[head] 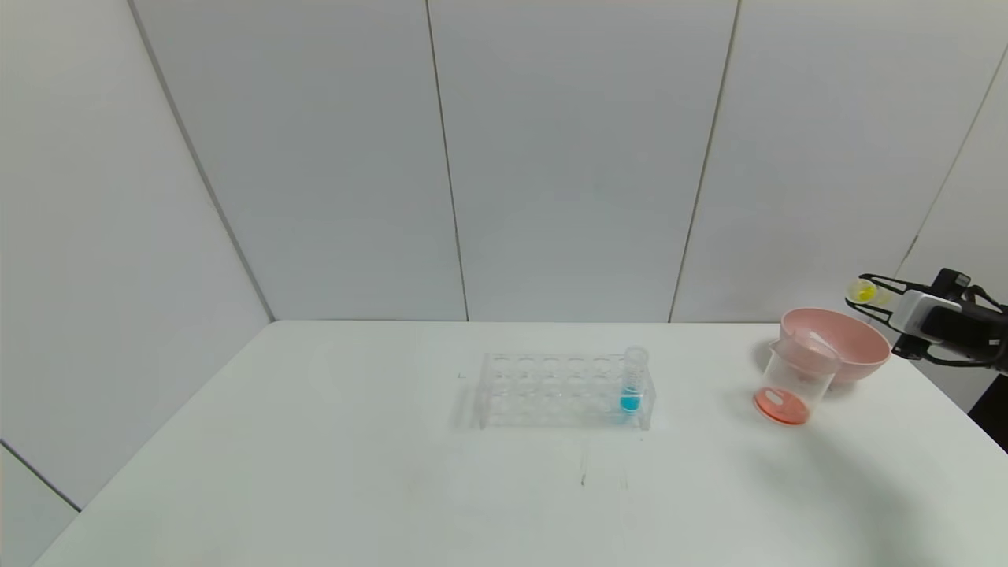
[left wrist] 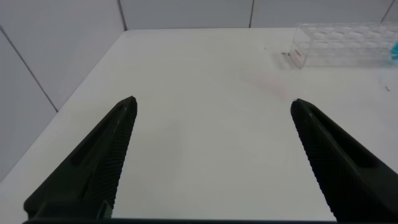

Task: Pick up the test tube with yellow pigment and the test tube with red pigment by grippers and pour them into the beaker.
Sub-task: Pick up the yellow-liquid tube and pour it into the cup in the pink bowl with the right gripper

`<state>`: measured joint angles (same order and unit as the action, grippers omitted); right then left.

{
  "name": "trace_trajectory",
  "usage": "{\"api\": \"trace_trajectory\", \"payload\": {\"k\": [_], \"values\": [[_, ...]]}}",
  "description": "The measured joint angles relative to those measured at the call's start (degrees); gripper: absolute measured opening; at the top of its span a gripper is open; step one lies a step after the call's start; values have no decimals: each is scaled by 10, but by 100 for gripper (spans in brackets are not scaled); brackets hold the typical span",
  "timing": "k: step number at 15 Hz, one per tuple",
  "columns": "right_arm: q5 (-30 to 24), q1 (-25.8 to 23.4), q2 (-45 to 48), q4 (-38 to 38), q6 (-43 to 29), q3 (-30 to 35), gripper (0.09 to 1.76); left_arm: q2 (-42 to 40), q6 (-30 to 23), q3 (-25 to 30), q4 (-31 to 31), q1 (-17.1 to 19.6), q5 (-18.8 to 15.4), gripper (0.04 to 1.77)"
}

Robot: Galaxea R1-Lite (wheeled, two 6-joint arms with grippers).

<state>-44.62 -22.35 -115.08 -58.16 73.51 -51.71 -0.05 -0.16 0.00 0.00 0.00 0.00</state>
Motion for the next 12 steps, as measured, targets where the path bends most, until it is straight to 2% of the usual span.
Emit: {"api": "trace_trajectory", "payload": {"k": [12], "values": [[44, 23, -3, -2, 133, 31, 49, 0, 0, 0, 0, 0, 0, 176]]}}
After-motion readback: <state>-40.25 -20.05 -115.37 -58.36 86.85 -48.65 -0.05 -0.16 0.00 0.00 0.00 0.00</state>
